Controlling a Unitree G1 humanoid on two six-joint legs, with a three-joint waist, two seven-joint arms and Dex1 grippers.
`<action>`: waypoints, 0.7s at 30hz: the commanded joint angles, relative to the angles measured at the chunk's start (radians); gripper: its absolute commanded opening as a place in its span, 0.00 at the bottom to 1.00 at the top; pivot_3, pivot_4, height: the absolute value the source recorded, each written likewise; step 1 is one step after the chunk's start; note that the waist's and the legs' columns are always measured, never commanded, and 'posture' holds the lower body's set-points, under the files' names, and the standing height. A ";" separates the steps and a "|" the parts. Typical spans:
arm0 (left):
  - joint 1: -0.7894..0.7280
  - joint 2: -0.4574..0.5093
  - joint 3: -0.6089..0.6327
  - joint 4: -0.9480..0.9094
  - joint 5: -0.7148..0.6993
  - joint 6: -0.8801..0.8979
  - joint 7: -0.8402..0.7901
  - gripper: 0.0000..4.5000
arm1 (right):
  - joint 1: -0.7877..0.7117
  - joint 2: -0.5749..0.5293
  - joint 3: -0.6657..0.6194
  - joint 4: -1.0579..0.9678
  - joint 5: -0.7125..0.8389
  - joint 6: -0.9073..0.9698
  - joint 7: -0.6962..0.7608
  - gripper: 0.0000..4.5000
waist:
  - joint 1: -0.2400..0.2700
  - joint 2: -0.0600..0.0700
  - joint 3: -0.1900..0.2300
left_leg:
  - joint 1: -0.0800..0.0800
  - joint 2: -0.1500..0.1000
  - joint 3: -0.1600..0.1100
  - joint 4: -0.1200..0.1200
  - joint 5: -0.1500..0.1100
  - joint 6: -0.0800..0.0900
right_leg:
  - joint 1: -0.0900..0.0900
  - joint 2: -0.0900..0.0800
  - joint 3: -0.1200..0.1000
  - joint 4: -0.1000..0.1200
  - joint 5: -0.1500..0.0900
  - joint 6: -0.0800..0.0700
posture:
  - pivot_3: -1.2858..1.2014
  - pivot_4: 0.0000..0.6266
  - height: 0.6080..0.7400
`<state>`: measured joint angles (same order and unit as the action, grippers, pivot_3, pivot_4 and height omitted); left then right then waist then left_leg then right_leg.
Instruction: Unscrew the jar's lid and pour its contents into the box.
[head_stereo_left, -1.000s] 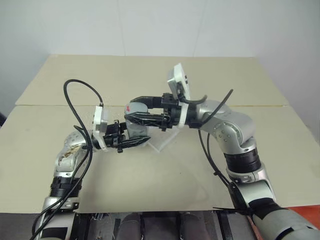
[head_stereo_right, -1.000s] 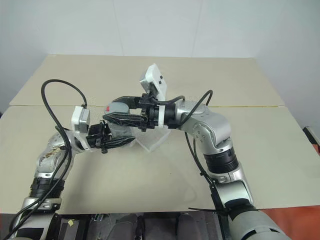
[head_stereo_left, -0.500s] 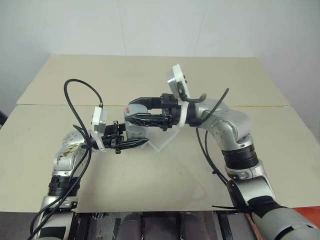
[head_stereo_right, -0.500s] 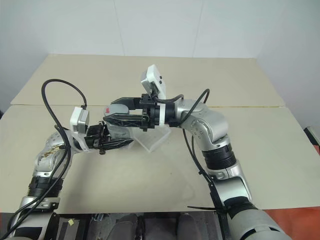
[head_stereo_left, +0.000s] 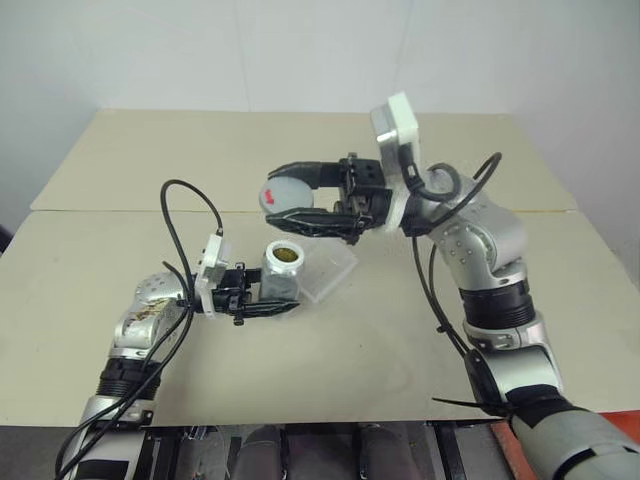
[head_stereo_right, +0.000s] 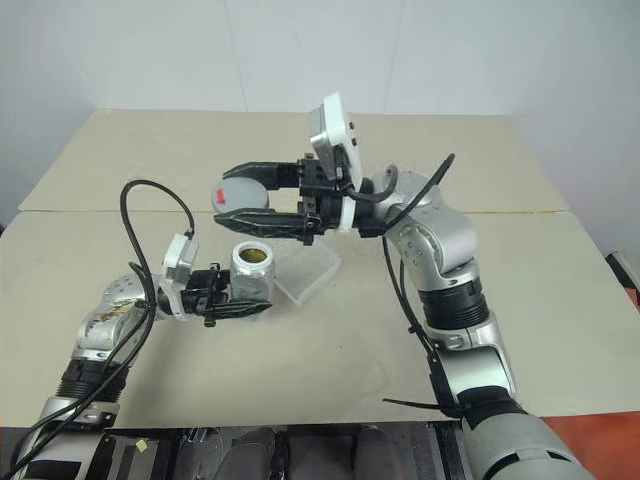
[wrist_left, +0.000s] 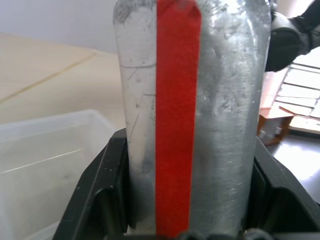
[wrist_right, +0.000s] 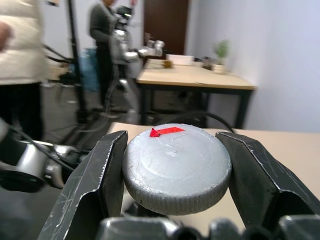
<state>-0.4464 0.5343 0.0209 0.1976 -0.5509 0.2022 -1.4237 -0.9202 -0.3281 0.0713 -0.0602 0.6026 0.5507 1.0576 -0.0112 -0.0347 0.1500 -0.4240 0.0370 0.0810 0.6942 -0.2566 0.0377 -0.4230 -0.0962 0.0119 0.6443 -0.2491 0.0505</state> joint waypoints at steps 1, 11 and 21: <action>-0.055 0.032 0.078 0.018 -0.009 -0.036 0.033 0.53 | 0.082 -0.064 -0.089 -0.088 -0.026 0.004 -0.115 0.62 | 0.005 0.000 0.000 | 0.000 0.000 0.000 0.000 0.000 0.000 | 0.000 0.000 -0.001 0.000 0.000 0.000 | 0.52 0.24 1.00; -0.203 0.051 0.163 0.167 0.023 -0.141 0.118 0.53 | 0.352 -0.100 -0.127 -0.102 -0.256 0.049 -0.558 0.62 | 0.001 0.000 0.000 | 0.000 -0.001 0.001 0.000 0.000 0.000 | 0.000 0.000 0.000 0.000 0.000 0.000 | 0.52 0.24 1.00; -0.243 0.002 0.155 0.207 0.060 -0.197 0.195 0.53 | 0.489 0.029 -0.105 0.056 -0.441 -0.016 -0.820 0.62 | -0.003 0.000 0.000 | 0.000 -0.001 0.003 0.000 0.001 -0.001 | 0.000 0.000 0.001 0.000 0.000 0.000 | 0.52 0.24 1.00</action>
<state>-0.6636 0.5362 0.1654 0.4143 -0.4898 0.0237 -1.2326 -0.4231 -0.3022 -0.0138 0.0006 0.1774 0.5771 0.2645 -0.0146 -0.0349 0.1499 -0.4243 0.0362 0.0838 0.6938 -0.2558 0.0363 -0.4229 -0.0960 0.0126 0.6438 -0.2491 0.0505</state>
